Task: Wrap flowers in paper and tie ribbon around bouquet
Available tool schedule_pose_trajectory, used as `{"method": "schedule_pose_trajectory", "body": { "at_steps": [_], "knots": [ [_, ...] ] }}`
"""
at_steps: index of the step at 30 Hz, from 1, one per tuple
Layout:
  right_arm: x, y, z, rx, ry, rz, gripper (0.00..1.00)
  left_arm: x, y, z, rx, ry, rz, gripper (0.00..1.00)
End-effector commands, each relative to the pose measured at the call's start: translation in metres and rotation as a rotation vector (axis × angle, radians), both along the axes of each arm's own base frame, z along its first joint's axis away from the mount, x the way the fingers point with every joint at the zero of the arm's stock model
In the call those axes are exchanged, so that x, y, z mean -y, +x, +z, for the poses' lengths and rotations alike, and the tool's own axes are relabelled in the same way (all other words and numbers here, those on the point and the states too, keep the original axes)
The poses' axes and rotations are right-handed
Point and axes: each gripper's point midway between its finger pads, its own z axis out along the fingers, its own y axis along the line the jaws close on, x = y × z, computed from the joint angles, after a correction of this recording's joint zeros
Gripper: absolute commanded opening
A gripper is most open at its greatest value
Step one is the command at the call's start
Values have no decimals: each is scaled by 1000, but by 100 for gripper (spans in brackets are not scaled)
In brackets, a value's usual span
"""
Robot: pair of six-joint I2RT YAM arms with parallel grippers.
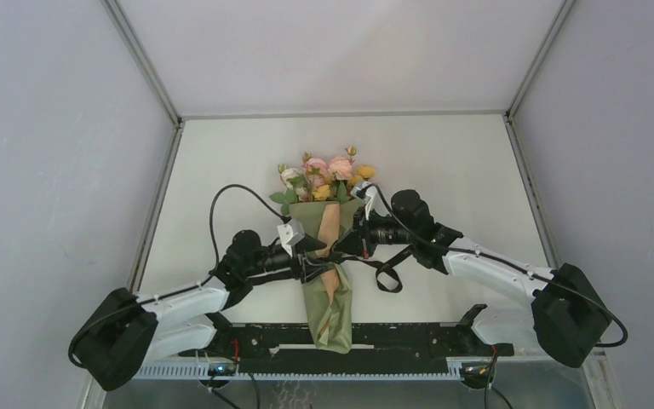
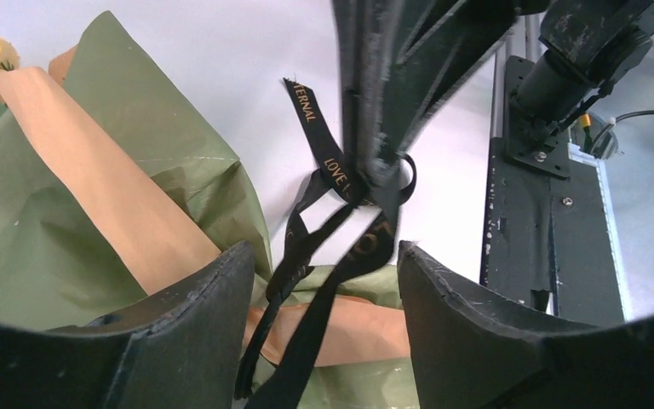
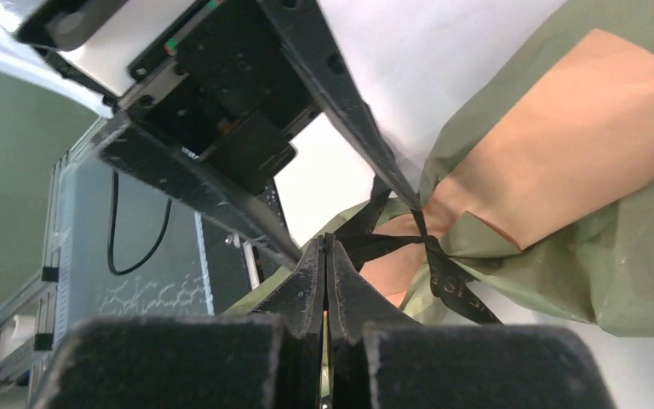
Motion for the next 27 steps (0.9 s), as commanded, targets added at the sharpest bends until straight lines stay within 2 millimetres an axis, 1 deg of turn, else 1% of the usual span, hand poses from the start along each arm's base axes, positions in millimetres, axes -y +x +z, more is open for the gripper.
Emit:
{"method": "schedule_pose_trajectory", "body": {
  "at_steps": [1, 4, 5, 7, 12, 14, 15, 17, 18, 20, 21, 22, 23, 24, 25, 26, 27],
  "knots": [
    [-9, -6, 30, 109, 78, 103, 0, 19, 14, 35, 72, -72, -39, 65],
    [-9, -8, 30, 109, 85, 119, 0, 25, 20, 30, 63, -59, -43, 53],
    [-10, -7, 31, 110, 89, 122, 0, 26, 22, 30, 65, -58, -39, 52],
    [-10, -7, 31, 107, 96, 126, 0, 29, 22, 30, 77, -61, -50, 52],
    [-11, -7, 30, 80, 107, 142, 0, 31, 21, 33, 163, -58, -77, 56],
    [-11, -7, 31, 83, 110, 139, 0, 32, 19, 33, 186, -54, -98, 54],
    [-11, -6, 32, 84, 112, 135, 0, 33, 19, 33, 190, -57, -104, 52],
    [-11, -3, 33, 84, 113, 119, 0, 35, 17, 33, 201, -63, -117, 42],
    [-11, -2, 32, 81, 109, 107, 0, 36, 16, 33, 204, -63, -121, 34],
    [-9, 3, 29, 70, 92, 71, 11, 35, 17, 34, 207, -63, -111, 13],
    [-8, 5, 27, 62, 81, 51, 14, 34, 17, 33, 205, -63, -103, 3],
    [-5, 8, 25, 52, 66, 24, 17, 33, 18, 34, 205, -64, -92, 0],
    [-1, 13, 22, 38, 49, -17, 23, 31, 19, 33, 199, -64, -78, 0],
    [7, 22, 17, 12, 11, -86, 30, 29, 21, 33, 196, -64, -59, 0],
    [20, 35, 9, -29, -46, -195, 35, 27, 22, 32, 191, -63, -40, 0],
    [41, 49, -1, -89, -112, -333, 39, 24, 24, 30, 194, -57, -18, 0],
    [76, 61, -19, -163, -220, -519, 41, 21, 25, 27, 201, -46, 0, 0]
  ]
}}
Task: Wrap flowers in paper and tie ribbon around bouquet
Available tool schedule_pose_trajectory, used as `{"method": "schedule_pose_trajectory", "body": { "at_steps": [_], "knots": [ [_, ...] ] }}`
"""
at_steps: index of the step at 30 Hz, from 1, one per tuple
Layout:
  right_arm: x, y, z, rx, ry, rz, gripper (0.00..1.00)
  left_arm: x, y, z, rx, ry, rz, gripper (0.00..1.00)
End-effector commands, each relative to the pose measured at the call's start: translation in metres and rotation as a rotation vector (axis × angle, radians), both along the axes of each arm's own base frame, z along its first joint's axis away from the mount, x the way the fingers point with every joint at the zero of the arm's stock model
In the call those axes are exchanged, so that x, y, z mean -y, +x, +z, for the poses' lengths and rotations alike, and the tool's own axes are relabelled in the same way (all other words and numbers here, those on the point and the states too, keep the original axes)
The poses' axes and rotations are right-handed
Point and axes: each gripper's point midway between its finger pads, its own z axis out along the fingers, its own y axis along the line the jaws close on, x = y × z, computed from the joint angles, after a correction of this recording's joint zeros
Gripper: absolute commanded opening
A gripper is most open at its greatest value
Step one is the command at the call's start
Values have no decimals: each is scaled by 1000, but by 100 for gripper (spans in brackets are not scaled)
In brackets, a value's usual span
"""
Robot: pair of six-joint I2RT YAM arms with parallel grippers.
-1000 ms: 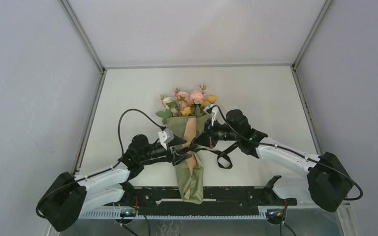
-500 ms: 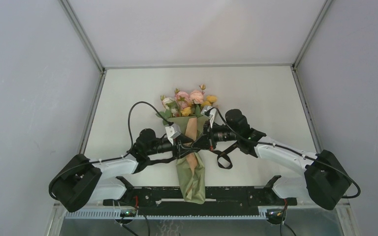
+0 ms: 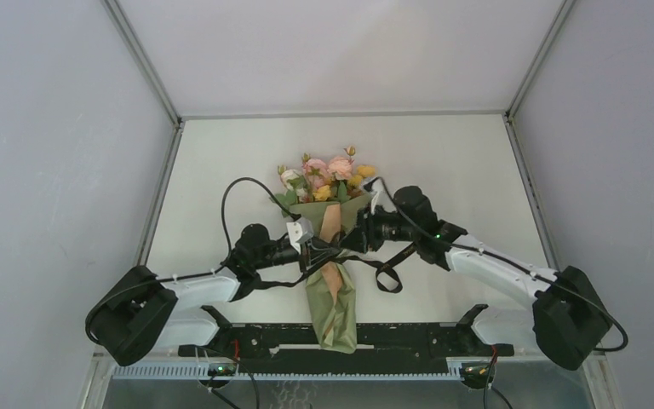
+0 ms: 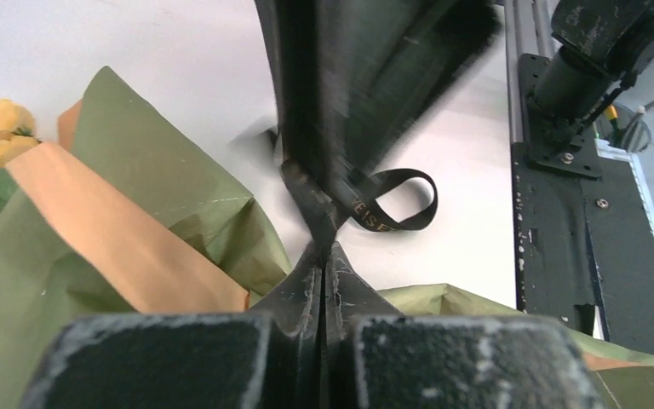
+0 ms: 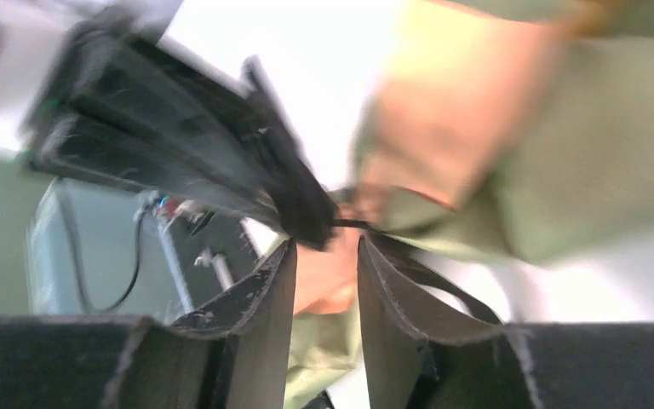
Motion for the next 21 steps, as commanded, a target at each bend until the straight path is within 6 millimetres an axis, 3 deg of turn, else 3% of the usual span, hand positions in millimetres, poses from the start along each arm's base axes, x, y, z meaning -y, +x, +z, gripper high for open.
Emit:
{"method": "schedule_pose_trajectory", "body": {
  "at_steps": [1, 2, 4, 7, 13, 17, 21],
  "knots": [
    [93, 53, -21, -183, -258, -583, 43, -7, 13, 21, 123, -38, 81, 0],
    [122, 58, -31, -214, -320, -716, 45, -10, 14, 17, 136, -24, 94, 0],
    [161, 57, -47, -239, -428, -860, 46, -13, 13, 12, 147, -7, 104, 0],
    [179, 48, -67, -295, -533, -930, 45, -14, 13, 16, 138, -26, 126, 0],
    [137, 27, -106, -465, -550, -763, 46, -18, 9, 12, 108, -32, 156, 0],
    [109, 8, -100, -409, -609, -668, 46, -23, 9, 9, 94, -26, 180, 0],
    [107, -7, -94, -375, -682, -673, 46, -25, 8, 7, 90, -23, 187, 0]
  ]
}}
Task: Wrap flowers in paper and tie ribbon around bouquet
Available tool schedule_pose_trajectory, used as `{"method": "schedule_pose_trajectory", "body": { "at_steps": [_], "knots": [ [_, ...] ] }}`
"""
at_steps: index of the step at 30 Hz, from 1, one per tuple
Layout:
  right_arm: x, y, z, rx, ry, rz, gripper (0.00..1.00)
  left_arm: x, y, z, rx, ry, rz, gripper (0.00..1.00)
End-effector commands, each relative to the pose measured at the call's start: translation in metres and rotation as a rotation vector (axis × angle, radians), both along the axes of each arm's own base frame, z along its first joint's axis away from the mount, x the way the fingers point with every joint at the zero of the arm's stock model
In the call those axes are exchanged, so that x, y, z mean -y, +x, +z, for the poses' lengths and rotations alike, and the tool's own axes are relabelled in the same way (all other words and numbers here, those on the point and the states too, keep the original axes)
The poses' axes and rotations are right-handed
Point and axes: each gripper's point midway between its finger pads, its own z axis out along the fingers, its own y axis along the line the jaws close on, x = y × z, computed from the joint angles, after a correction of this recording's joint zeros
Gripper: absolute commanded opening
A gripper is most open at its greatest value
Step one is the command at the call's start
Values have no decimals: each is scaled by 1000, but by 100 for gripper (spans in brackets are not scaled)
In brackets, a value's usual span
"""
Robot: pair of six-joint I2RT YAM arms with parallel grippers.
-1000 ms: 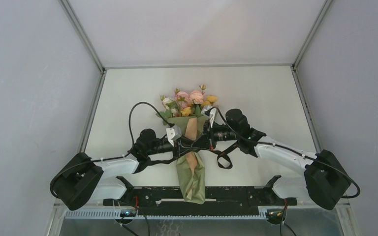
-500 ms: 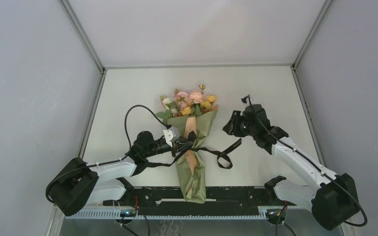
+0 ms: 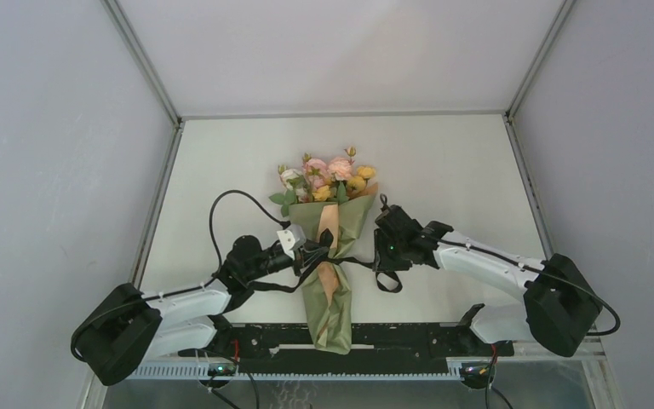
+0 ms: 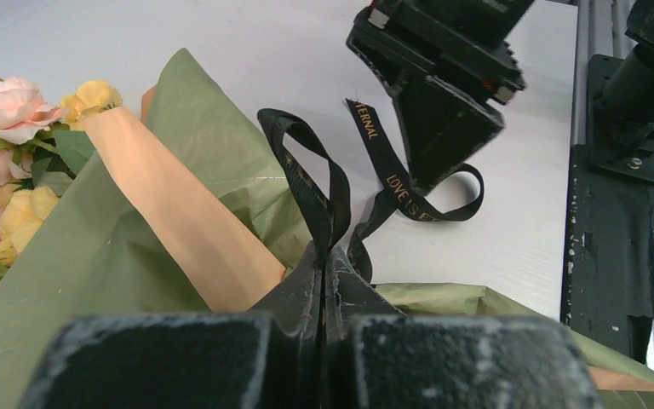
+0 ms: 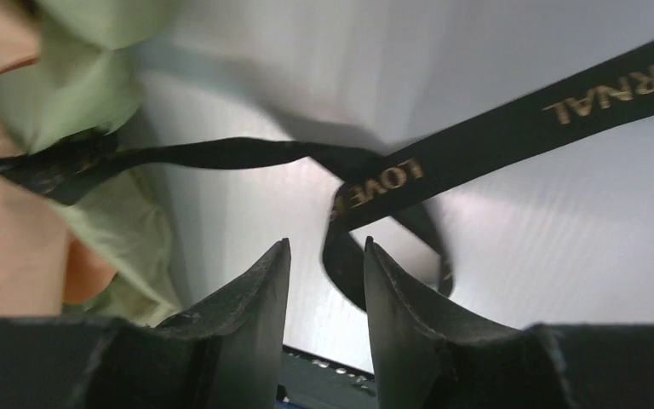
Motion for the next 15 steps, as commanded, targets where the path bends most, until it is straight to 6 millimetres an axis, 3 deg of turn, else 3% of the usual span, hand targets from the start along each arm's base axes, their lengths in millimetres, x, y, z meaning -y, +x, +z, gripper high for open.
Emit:
{"method": "schedule_pose_trajectory", "body": {
  "at_steps": [1, 7, 12, 14, 15],
  "knots": [
    [-10, -1, 21, 46, -29, -20, 46, -3, 0, 6, 21, -27, 23, 0],
    [-32, -20, -4, -43, -5, 35, 54, -4, -1, 5, 40, -20, 18, 0],
    [-26, -21, -22, -68, -69, 43, 54, -5, -2, 4, 38, -17, 17, 0],
    [-29, -22, -27, -78, -62, 67, 47, -5, -3, 3, 35, -17, 16, 0],
    [-32, -24, -28, -86, -50, 82, 37, -5, -3, 3, 35, -18, 14, 0]
  ]
}}
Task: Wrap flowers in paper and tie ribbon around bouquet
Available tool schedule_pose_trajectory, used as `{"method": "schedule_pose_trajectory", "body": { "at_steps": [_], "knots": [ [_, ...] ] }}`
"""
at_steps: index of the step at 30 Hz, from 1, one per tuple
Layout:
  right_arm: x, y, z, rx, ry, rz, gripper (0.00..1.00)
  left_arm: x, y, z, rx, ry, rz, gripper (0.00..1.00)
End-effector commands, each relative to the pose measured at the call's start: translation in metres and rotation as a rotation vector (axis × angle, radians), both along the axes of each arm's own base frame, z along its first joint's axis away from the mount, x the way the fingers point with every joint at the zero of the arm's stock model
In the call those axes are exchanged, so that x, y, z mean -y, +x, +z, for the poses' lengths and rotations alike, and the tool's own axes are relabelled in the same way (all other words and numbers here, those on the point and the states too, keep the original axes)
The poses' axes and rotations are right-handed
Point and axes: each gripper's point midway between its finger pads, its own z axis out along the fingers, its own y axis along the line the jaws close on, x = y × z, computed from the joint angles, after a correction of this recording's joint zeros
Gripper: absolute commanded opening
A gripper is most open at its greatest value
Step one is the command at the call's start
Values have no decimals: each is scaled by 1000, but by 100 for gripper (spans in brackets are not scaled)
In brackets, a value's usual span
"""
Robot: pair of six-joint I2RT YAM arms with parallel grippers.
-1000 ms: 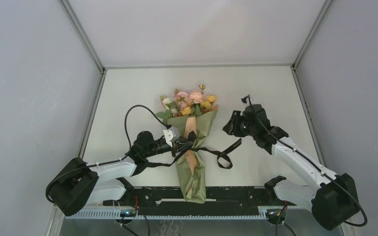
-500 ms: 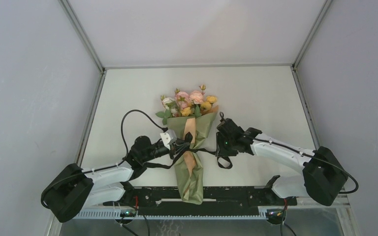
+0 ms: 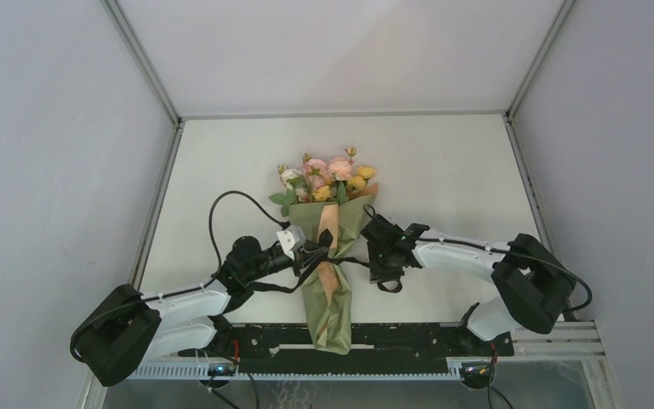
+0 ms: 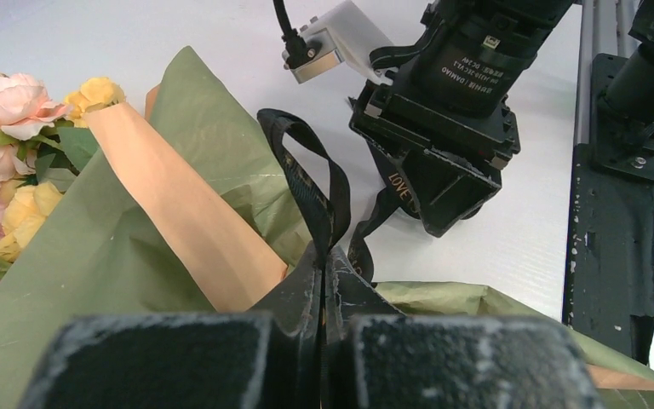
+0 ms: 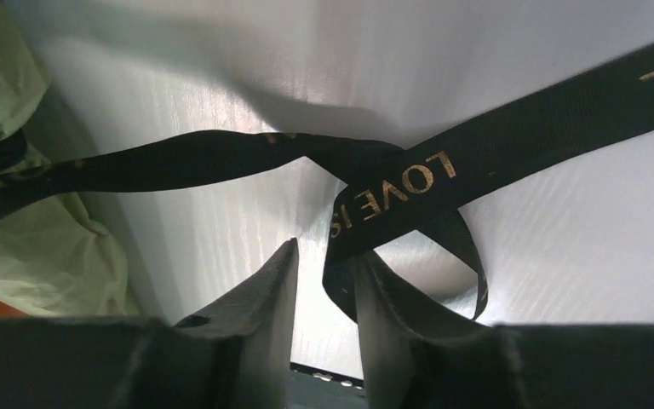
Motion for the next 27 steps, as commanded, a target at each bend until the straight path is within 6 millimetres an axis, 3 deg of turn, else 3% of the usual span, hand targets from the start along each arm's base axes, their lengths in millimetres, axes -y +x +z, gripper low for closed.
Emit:
{"method": "schedule_pose_trajectory", "body": {
  "at_steps": [1, 3, 5, 8, 10, 12, 14, 16, 18, 20, 25, 27],
  "knots": [
    [-14, 1, -1, -1, 52, 42, 24, -2, -3, 5, 35, -20, -1, 0],
    [-2, 8, 4, 42, 13, 37, 1, -2, -3, 6, 44, -18, -3, 0],
    [16, 31, 31, 181, -21, 20, 0, -2, -3, 7, 55, -16, -3, 0],
    [8, 82, 115, 444, 170, 34, 0, 0, -7, 6, 64, -12, -29, 0],
    [-21, 105, 187, 624, 365, 95, 0, 2, -10, 7, 79, -7, -50, 0],
    [-61, 111, 243, 743, 510, 209, 0, 2, -12, 6, 98, 3, -60, 0],
    [-110, 100, 285, 824, 601, 377, 0, 2, -14, 6, 104, 11, -70, 0],
    [-152, 89, 312, 827, 696, 500, 0, 2, -18, 4, 112, 30, -95, 0],
    [-184, 86, 327, 788, 778, 563, 0, 2, -23, 1, 124, 47, -125, 0],
    [-207, 94, 321, 734, 782, 565, 0, 2, -27, 0, 131, 53, -150, 0],
    [-254, 100, 275, 604, 742, 592, 0, 2, -28, 1, 141, 56, -153, 0],
    [-263, 97, 262, 535, 748, 604, 9, 2, -28, 0, 135, 56, -153, 0]
  ]
}}
